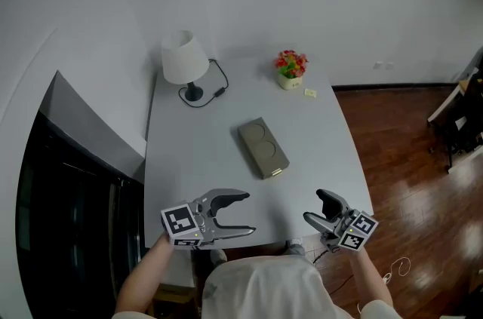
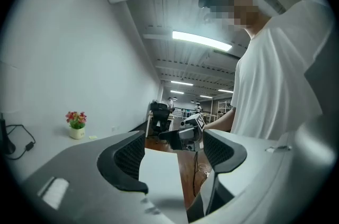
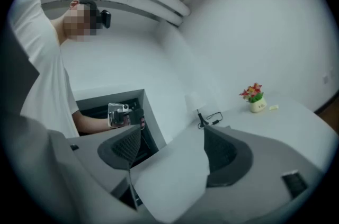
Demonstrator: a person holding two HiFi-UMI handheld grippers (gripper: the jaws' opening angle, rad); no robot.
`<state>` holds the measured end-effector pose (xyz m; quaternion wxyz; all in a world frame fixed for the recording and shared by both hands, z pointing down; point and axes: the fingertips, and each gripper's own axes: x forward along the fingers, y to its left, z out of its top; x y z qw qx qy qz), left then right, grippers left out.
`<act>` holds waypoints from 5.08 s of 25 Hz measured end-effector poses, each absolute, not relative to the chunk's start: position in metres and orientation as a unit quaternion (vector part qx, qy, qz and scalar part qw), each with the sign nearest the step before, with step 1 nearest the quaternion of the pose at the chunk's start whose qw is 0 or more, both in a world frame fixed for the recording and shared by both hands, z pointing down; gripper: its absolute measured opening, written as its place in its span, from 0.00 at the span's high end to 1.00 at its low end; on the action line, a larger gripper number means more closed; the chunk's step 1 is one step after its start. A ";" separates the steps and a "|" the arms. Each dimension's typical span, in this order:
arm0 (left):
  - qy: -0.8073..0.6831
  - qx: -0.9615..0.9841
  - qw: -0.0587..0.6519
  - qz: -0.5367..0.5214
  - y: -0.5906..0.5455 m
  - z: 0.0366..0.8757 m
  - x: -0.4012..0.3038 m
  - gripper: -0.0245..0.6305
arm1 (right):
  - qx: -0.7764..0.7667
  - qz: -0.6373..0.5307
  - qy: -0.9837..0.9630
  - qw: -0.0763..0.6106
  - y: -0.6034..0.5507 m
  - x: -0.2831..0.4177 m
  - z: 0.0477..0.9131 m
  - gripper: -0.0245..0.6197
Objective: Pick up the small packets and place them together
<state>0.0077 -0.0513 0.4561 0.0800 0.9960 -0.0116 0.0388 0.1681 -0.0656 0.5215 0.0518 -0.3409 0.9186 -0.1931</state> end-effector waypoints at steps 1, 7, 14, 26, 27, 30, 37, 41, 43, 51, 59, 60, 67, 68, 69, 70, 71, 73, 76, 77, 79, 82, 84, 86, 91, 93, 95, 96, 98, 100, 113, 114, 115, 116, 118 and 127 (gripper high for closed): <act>-0.018 0.996 0.084 0.040 -0.055 0.460 0.007 0.43 | -0.350 -0.215 0.910 0.062 -0.069 0.171 0.529 0.39; -0.056 0.994 0.083 0.053 -0.071 0.474 0.008 0.43 | -0.383 -0.357 0.841 0.136 -0.085 0.182 0.580 0.39; -0.103 0.991 0.068 0.049 -0.088 0.475 0.007 0.44 | -0.401 -0.493 0.737 0.230 -0.101 0.189 0.645 0.39; -0.260 0.964 0.059 0.011 -0.128 0.472 -0.021 0.46 | -0.391 -0.613 0.602 0.331 -0.136 0.179 0.712 0.39; -0.274 0.960 0.059 0.008 -0.131 0.471 -0.025 0.46 | -0.392 -0.618 0.595 0.332 -0.140 0.177 0.716 0.39; -0.315 0.948 0.053 0.003 -0.138 0.470 -0.037 0.46 | -0.393 -0.632 0.573 0.342 -0.152 0.171 0.728 0.39; -0.395 0.918 0.031 0.004 -0.145 0.466 -0.057 0.46 | -0.402 -0.645 0.539 0.362 -0.182 0.163 0.748 0.39; -0.421 0.906 0.040 -0.009 -0.144 0.464 -0.067 0.46 | -0.405 -0.643 0.532 0.374 -0.198 0.162 0.763 0.42; -0.430 0.902 0.044 -0.012 -0.144 0.464 -0.070 0.46 | -0.404 -0.645 0.524 0.382 -0.205 0.159 0.761 0.42; -0.452 0.890 0.055 -0.016 -0.136 0.468 -0.081 0.47 | -0.399 -0.646 0.517 0.394 -0.223 0.152 0.761 0.52; -0.469 0.881 0.064 -0.019 -0.129 0.472 -0.091 0.47 | -0.396 -0.652 0.514 0.392 -0.231 0.142 0.769 0.52; -0.471 0.880 0.064 -0.021 -0.128 0.472 -0.093 0.48 | -0.398 -0.652 0.513 0.392 -0.231 0.142 0.770 0.52; -0.480 0.874 0.069 -0.026 -0.122 0.474 -0.098 0.48 | -0.408 -0.637 0.524 0.392 -0.236 0.146 0.777 0.69; -0.481 0.874 0.070 -0.028 -0.122 0.474 -0.098 0.48 | -0.409 -0.633 0.529 0.390 -0.237 0.147 0.779 0.70; -0.481 0.874 0.071 -0.029 -0.121 0.475 -0.099 0.48 | -0.410 -0.631 0.532 0.388 -0.237 0.147 0.779 0.70; -0.481 0.874 0.072 -0.030 -0.120 0.475 -0.099 0.48 | -0.412 -0.630 0.534 0.386 -0.236 0.147 0.777 0.70; -0.480 0.874 0.072 -0.031 -0.119 0.476 -0.099 0.48 | -0.413 -0.629 0.534 0.386 -0.235 0.146 0.775 0.70; -0.479 0.874 0.073 -0.033 -0.118 0.476 -0.098 0.48 | -0.415 -0.627 0.537 0.383 -0.235 0.146 0.774 0.71; -0.478 0.875 0.072 -0.034 -0.116 0.476 -0.097 0.48 | -0.418 -0.624 0.539 0.381 -0.235 0.147 0.775 0.71; -0.478 0.875 0.072 -0.035 -0.115 0.476 -0.097 0.48 | -0.420 -0.624 0.537 0.383 -0.233 0.147 0.774 0.71; -0.478 0.875 0.072 -0.036 -0.114 0.476 -0.098 0.50 | -0.424 -0.619 0.542 0.379 -0.230 0.149 0.776 0.72; -0.480 0.873 0.073 -0.037 -0.112 0.476 -0.100 0.51 | -0.425 -0.612 0.551 0.377 -0.219 0.153 0.777 0.75; -0.479 0.874 0.075 -0.039 -0.110 0.477 -0.100 0.51 | -0.424 -0.612 0.553 0.375 -0.209 0.155 0.775 0.75; -0.476 0.875 0.077 -0.039 -0.109 0.480 -0.099 0.51 | -0.424 -0.610 0.559 0.369 -0.198 0.160 0.777 0.75; -0.459 0.883 0.084 -0.039 -0.108 0.485 -0.091 0.51 | -0.428 -0.613 0.560 0.358 -0.167 0.170 0.774 0.75; -0.449 0.888 0.085 -0.036 -0.109 0.487 -0.084 0.51 | -0.426 -0.614 0.561 0.357 -0.156 0.174 0.772 0.75; -0.438 0.894 0.086 -0.030 -0.109 0.491 -0.076 0.51 | -0.423 -0.615 0.562 0.357 -0.145 0.178 0.771 0.75; -0.431 0.898 0.087 -0.027 -0.109 0.493 -0.072 0.51 | -0.423 -0.616 0.561 0.356 -0.138 0.179 0.771 0.75; -0.420 0.903 0.087 -0.022 -0.109 0.496 -0.065 0.51 | -0.426 -0.617 0.561 0.353 -0.126 0.184 0.771 0.75; -0.413 0.907 0.083 -0.019 -0.110 0.496 -0.058 0.51 | -0.429 -0.616 0.560 0.349 -0.115 0.190 0.772 0.75; -0.419 0.904 0.070 -0.035 -0.121 0.484 -0.062 0.51 | -0.435 -0.621 0.563 0.329 -0.086 0.198 0.771 0.75; -0.420 0.904 0.070 -0.036 -0.121 0.484 -0.063 0.52 | -0.435 -0.621 0.564 0.328 -0.085 0.199 0.771 0.75; -0.420 0.904 0.070 -0.036 -0.121 0.484 -0.064 0.52 | -0.434 -0.621 0.564 0.327 -0.084 0.199 0.771 0.75; -0.421 0.903 0.071 -0.037 -0.121 0.484 -0.065 0.52 | -0.434 -0.622 0.564 0.327 -0.084 0.199 0.771 0.75; -0.423 0.902 0.072 -0.037 -0.120 0.485 -0.066 0.52 | -0.434 -0.623 0.565 0.322 -0.084 0.199 0.770 0.75; -0.430 0.899 0.075 -0.035 -0.117 0.489 -0.070 0.52 | -0.444 -0.625 0.562 0.311 -0.078 0.207 0.777 0.75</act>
